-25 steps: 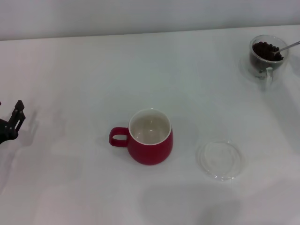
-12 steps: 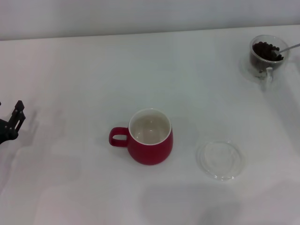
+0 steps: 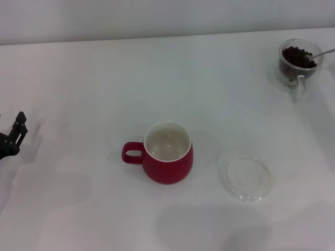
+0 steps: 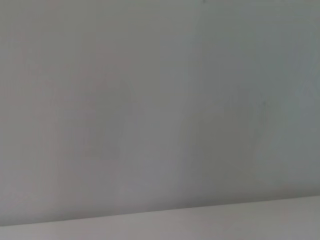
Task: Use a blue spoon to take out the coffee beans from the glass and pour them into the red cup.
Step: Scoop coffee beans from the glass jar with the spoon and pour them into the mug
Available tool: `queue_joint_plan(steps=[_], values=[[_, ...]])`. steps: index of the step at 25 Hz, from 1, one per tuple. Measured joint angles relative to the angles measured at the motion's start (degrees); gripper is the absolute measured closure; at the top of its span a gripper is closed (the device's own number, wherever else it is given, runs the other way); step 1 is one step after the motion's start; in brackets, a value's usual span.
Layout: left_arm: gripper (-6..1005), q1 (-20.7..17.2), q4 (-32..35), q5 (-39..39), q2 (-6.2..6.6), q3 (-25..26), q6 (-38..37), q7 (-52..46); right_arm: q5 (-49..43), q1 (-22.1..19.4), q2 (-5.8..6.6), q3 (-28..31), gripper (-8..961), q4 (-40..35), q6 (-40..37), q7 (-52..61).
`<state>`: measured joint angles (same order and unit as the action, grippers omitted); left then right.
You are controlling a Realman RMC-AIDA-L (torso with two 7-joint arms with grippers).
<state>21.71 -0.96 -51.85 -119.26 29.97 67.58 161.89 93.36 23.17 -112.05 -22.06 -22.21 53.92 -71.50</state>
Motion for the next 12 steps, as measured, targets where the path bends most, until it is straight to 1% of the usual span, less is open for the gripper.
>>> queue_joint_plan(steps=[3, 9, 12], values=[[407, 0.01, 0.0, 0.0, 0.01, 0.0, 0.0, 0.0, 0.62, 0.02, 0.18, 0.0, 792, 0.62, -0.43, 0.2], [407, 0.09, 0.0, 0.0, 0.0, 0.0, 0.0, 0.0, 2.37, 0.03, 0.9, 0.0, 791, 2.78, -1.01, 0.25], [408, 0.09, 0.0, 0.0, 0.0, 0.0, 0.0, 0.0, 2.72, 0.0, 0.96, 0.0, 791, 2.9, -0.84, 0.86]])
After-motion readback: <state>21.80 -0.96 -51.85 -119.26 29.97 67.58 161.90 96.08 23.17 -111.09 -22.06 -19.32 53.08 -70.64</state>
